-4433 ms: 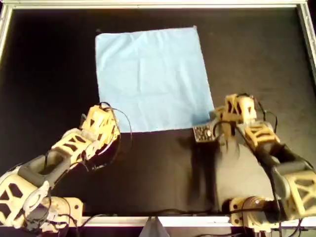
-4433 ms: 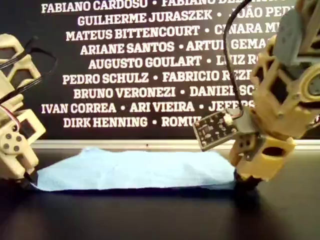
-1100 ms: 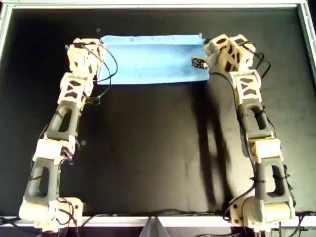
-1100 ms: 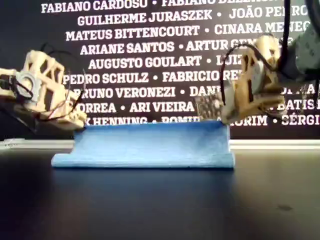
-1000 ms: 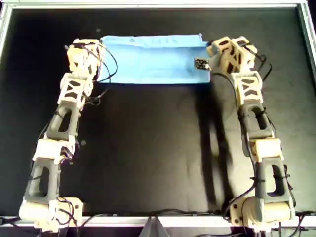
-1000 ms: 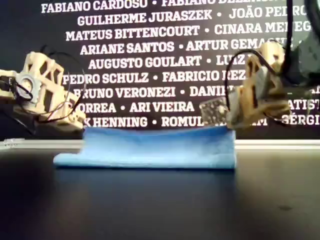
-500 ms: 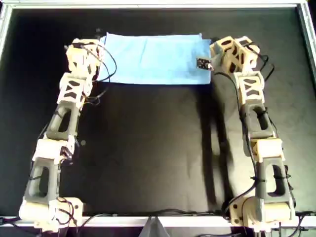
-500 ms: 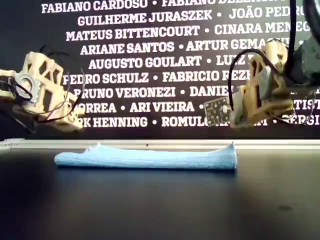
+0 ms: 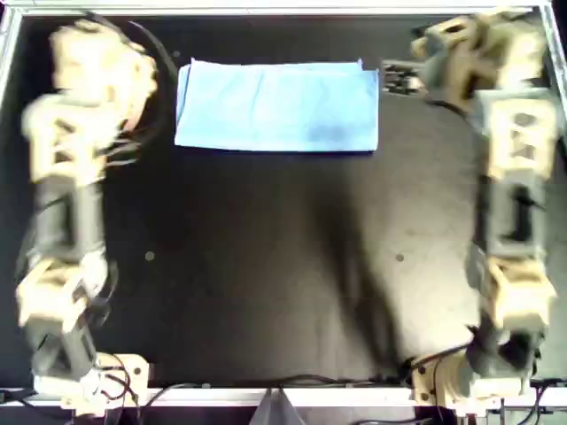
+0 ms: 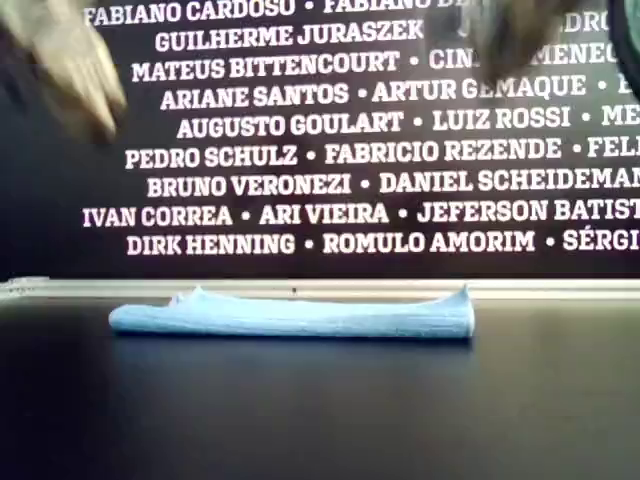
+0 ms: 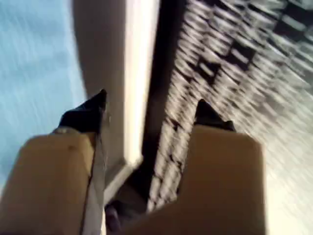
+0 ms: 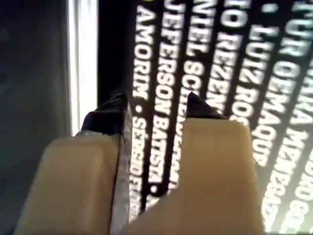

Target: Fold a cloth

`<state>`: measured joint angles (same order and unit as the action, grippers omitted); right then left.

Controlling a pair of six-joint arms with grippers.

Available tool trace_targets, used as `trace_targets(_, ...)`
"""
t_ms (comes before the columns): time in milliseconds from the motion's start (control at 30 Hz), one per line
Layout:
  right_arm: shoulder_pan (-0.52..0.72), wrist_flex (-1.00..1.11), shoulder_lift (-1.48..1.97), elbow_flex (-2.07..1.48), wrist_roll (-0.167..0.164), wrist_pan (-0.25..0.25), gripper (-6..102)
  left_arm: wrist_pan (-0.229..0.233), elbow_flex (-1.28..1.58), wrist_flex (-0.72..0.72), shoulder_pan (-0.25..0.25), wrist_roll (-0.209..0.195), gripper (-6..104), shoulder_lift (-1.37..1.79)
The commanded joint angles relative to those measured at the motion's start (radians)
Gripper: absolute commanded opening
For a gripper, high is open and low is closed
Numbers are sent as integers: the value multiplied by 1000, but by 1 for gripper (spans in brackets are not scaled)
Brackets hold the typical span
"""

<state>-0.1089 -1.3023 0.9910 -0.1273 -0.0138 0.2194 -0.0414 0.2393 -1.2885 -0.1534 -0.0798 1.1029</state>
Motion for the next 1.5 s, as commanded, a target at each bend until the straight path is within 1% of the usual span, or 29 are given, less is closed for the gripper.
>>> trace_targets(0,14,-281,310,49,-20,5,47,-11,-74,-210,9,-3,61,285)
trace_targets(33,21,-313,350,41,-20,5,47,-11,-74,-249,9,-5,61,325)
trace_targets(100,23,-305,414,14,-20,-5,47,-11,-57,-299,9,-6,61,410)
trace_targets(133,21,-301,454,-6,-20,3,47,-11,-57,-304,9,-6,61,454)
trace_targets(167,12,-301,500,-32,-11,5,47,2,-55,-304,9,-6,61,495)
trace_targets(233,3,-301,627,-123,-6,5,47,5,-55,-304,15,-6,61,581)
trace_targets(333,3,-301,836,-334,-6,5,47,5,-29,-304,23,-6,61,738)
trace_targets(400,12,-298,1009,-509,-6,5,47,5,37,-304,23,-8,61,864)
trace_targets(433,14,-298,1094,-598,-6,5,47,5,89,-304,23,-8,61,930)
trace_targets(500,3,-296,1235,-770,-18,5,47,5,239,-304,25,-25,61,1058)
trace_targets(567,3,-285,1353,-920,-23,5,47,-2,442,-304,25,-41,62,1213)
trace_targets(600,8,-262,1394,-983,-23,-9,47,-12,551,-304,21,-37,62,1298)
trace_targets(633,17,-224,1436,-1045,-25,-11,47,-12,655,-301,21,-28,62,1379)
trace_targets(667,18,-175,1471,-1101,-25,-12,47,-12,759,-290,23,-28,62,1442)
trace_targets(733,18,-51,1534,-1215,-25,-12,47,-11,965,-221,23,-28,62,1546)
trace_targets(767,18,21,1562,-1272,-25,-12,47,3,1074,-164,23,-28,62,1597)
trace_targets(867,20,242,1628,-1474,-25,-12,47,5,1373,64,23,-26,62,1729)
trace_targets(1000,21,420,1709,-1753,-25,-14,47,5,1787,364,23,-26,62,1931)
trace_targets(1067,21,466,1763,-1888,-25,-14,47,5,1968,453,23,-26,62,1993)
trace_targets(1133,21,505,1825,-2010,-25,-14,47,6,2112,506,25,-26,62,1996)
trace_targets(1200,21,545,1910,-2121,-25,-14,47,6,2210,525,25,-26,62,1996)
trace_targets(1333,28,607,2059,-2312,-25,-15,47,6,2279,528,25,-26,62,1996)
trace_targets(1467,69,644,2131,-2465,-25,-15,47,6,2303,528,25,-26,62,1994)
